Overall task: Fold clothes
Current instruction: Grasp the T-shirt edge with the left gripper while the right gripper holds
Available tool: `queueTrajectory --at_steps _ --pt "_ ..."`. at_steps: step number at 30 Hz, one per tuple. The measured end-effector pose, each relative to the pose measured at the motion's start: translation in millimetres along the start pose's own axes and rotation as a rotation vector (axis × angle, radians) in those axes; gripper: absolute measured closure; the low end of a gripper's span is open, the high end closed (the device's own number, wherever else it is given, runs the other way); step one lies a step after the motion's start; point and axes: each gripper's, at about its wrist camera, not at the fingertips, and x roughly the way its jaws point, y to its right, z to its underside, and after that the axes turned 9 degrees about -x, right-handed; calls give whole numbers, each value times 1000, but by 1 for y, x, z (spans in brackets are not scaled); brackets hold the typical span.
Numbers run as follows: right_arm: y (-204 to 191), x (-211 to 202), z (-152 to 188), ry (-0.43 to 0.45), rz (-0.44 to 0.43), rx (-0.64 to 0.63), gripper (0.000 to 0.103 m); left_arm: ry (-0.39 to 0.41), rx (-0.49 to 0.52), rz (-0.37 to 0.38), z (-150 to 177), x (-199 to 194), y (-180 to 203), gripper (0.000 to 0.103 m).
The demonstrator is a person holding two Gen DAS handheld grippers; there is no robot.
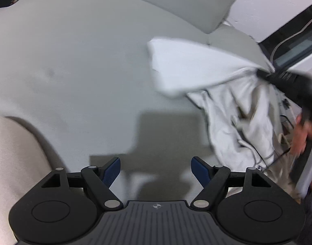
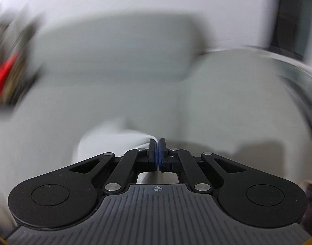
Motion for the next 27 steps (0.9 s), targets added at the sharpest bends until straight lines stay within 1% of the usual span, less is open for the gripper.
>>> queueTrajectory --at_steps 2,5,6,7,8,9,10,11,15,17,19,21,22,23,24,25,27 --pt "40 7 -10 -23 81 159 102 -6 25 59 -1 3 6 28" --pt "86 24 -7 -121 159 282 99 -37 45 137 -4 14 18 29" --pt "94 23 -3 -145 160 300 86 -46 40 151 -7 19 22 29" --pt "101 21 1 -169 154 314 77 -51 29 166 -11 25 24 29" --pt "106 16 6 -182 136 323 72 -53 10 184 -15 30 25 29" --pt "107 7 11 -180 100 323 61 -56 -12 201 -19 36 26 29" --pt "107 -2 17 -175 57 318 56 -62 -47 216 -24 43 25 30" --pt "106 -11 24 -172 17 315 55 -70 -82 232 -29 49 24 31" --pt "98 -48 54 -172 -125 312 54 -118 -184 283 -41 75 26 45" --pt "98 -66 70 -172 -164 325 53 -135 -206 298 -45 84 28 47" --pt "98 -80 85 -173 -171 340 51 -152 -217 318 -48 90 31 50" --pt "99 -90 96 -177 -163 356 50 -167 -217 339 -49 94 35 58" --pt "100 -94 102 -181 -162 365 50 -178 -199 333 -50 96 39 61" --pt "102 -97 106 -188 -163 374 50 -190 -180 326 -50 98 43 72" --pt "104 -99 109 -195 -166 384 50 -199 -160 318 -50 99 47 90" --pt "106 -100 113 -203 -169 394 50 -195 -135 309 -49 95 52 102" --pt "111 -101 117 -209 -181 413 50 -155 -101 357 -46 82 60 103"
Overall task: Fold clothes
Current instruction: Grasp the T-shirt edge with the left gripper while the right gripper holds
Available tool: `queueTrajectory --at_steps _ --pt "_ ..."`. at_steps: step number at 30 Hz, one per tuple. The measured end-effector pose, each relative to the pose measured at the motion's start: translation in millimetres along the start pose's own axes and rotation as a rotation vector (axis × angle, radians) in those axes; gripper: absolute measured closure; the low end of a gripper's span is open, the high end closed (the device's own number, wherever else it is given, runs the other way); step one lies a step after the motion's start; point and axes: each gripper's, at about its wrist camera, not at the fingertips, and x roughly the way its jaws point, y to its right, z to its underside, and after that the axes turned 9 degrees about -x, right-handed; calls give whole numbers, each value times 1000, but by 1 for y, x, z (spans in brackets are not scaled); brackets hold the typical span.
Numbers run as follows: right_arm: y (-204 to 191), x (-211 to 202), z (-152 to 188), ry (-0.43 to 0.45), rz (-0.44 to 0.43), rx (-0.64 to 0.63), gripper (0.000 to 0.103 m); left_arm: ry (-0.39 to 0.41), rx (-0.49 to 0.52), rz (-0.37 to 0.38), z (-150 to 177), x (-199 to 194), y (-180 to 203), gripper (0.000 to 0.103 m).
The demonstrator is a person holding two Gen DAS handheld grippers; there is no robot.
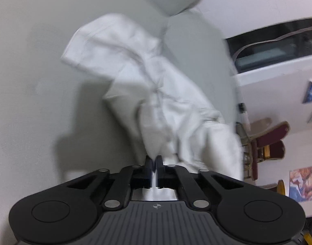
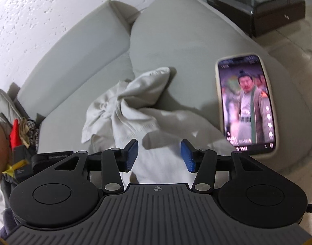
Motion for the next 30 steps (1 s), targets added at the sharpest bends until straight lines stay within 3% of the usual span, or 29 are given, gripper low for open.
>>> queueTrajectory --at_steps 3,4,6,10,16,18,23,28,30 --pt "3 -4 2 4 -15 12 47 13 -10 97 2 -9 7 103" --pt "2 -4 2 6 -15 11 47 6 -17 94 0 -6 6 99" --pt "1 -4 2 9 -12 9 47 -10 -51 58 -3 3 0 79" --pt "0 -8 3 18 -23 5 47 -24 -167 83 -9 17 -18 79" --pt "11 -21 9 43 -39 63 47 -22 -261 158 -22 34 -31 81" --pt "19 -30 14 82 -56 129 47 -38 -272 133 -25 41 -30 103" --pt "43 -56 28 235 61 300 47 82 -82 66 -14 8 2 103" --pt "57 -77 35 405 270 406 44 186 31 168 12 -76 25 103" --pt "59 -80 34 414 320 406 43 221 35 207 24 -113 25 103"
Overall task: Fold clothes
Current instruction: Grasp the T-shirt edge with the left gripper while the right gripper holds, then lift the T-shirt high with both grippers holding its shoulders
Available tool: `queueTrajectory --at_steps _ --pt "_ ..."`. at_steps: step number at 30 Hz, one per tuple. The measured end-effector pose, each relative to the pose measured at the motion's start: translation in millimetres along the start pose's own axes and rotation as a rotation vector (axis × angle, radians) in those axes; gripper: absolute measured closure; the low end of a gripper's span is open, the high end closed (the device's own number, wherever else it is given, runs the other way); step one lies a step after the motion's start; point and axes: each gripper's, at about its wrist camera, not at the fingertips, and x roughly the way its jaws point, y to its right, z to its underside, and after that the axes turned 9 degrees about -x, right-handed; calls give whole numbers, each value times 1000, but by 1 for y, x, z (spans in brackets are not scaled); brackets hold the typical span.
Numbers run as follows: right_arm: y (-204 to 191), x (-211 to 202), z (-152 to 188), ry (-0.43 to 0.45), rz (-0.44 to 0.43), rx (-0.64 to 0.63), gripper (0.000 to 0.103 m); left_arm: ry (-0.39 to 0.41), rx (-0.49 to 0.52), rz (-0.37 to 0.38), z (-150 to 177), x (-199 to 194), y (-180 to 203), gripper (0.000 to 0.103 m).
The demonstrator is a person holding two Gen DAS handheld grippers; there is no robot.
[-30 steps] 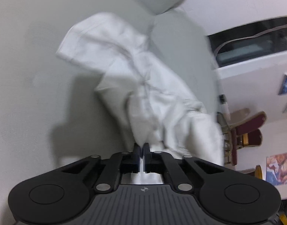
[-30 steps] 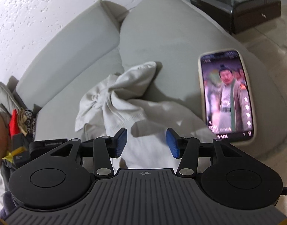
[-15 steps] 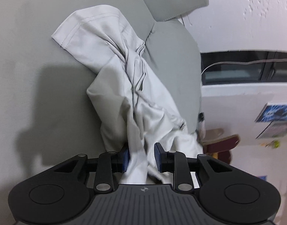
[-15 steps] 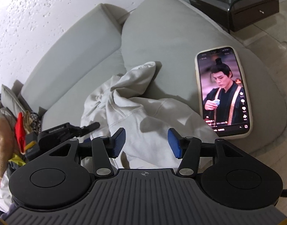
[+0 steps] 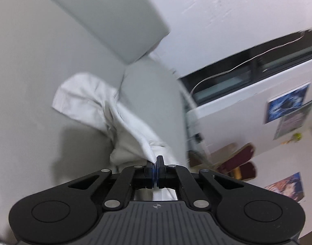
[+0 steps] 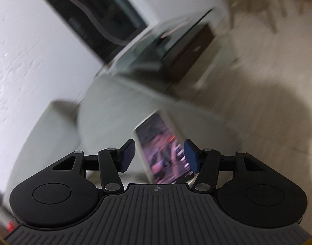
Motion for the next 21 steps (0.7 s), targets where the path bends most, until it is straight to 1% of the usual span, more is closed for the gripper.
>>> queueTrajectory --at_steps 2,3,4,6,7,9,10,11,13,15,17,18,19,20,21 --pt "-1 1 -2 -4 33 -20 41 36 17 6 7 -33 1 103" --pt "-2 4 -1 -19 42 -37 33 52 29 1 10 -47 1 103" --pt "-5 7 1 -37 49 -56 25 60 54 -46 16 -49 -1 103" --pt "-11 14 5 -86 46 -104 23 77 98 -137 26 -54 -8 103" --pt "-16 20 8 -128 24 -139 23 86 80 -166 29 -55 -15 103" --pt "-26 32 15 -239 -60 -208 25 101 47 -221 36 -58 -28 103" --pt "-32 37 19 -287 -114 -245 27 103 43 -224 36 -59 -29 103" --pt "-39 41 24 -316 -166 -288 28 106 40 -228 37 -60 -30 103" --pt "-57 46 33 -335 -243 -398 28 110 35 -234 38 -60 -32 103" --pt "-76 49 41 -335 -314 -487 27 109 51 -240 37 -56 -31 103" --pt "-95 52 49 -335 -393 -557 25 104 64 -243 40 -56 -32 103" --pt "-106 55 53 -342 -427 -598 19 101 70 -246 41 -55 -32 103" --pt "-118 60 59 -359 -455 -647 14 100 76 -250 43 -55 -33 103" --pt "-130 66 68 -385 -475 -707 14 100 82 -254 45 -55 -34 103" --pt "-142 75 75 -412 -471 -761 14 103 83 -258 48 -58 -36 103"
